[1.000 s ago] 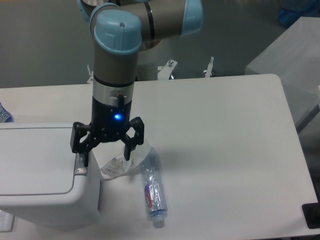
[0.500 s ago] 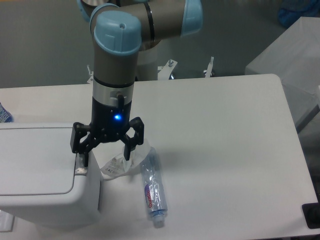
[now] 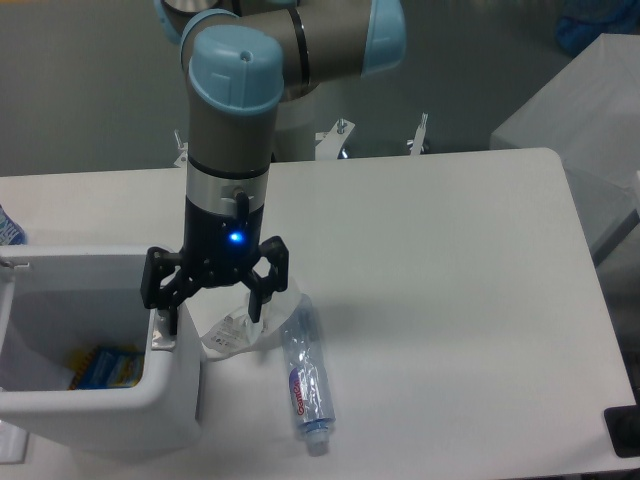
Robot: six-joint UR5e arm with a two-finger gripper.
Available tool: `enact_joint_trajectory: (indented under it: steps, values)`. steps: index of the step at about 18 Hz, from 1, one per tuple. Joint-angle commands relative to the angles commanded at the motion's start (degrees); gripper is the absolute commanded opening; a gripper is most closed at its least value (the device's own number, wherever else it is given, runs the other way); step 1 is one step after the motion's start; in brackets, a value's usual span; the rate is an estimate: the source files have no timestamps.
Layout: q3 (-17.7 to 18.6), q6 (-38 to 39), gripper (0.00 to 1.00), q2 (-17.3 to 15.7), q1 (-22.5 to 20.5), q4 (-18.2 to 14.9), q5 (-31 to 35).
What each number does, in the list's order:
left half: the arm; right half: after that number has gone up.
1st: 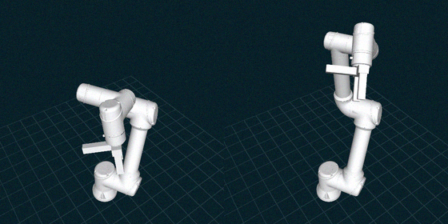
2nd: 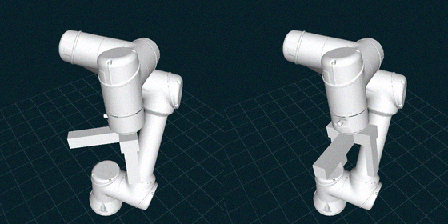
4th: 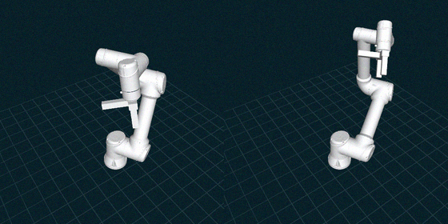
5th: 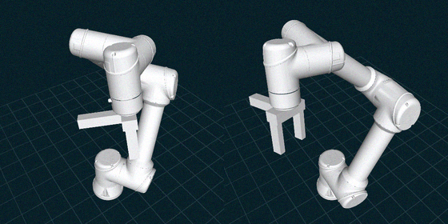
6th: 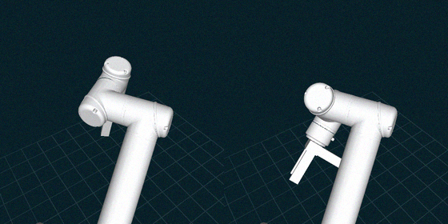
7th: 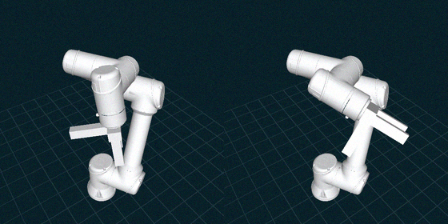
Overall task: Open the trash can
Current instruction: 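Raise the gripper up and away from the opened trash can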
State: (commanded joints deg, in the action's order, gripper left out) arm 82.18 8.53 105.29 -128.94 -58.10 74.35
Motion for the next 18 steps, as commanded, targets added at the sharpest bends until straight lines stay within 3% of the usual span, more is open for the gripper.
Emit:
enact_joint_trajectory:
  steps: [5, 9, 13, 18]
  values:
    - [-6.7, -2.1, 1.00, -0.3, -0.8, 0.2, 1.0]
    - [-11.2, -3.9, 1.00, -0.9, -6.3, 0.0, 2.0]
    - [-11.3, -10.6, 1.00, -1.6, -9.1, -1.1, 4.4]
    - [-10.9, -26.6, 1.00, -2.3, -10.7, -8.4, 10.2]
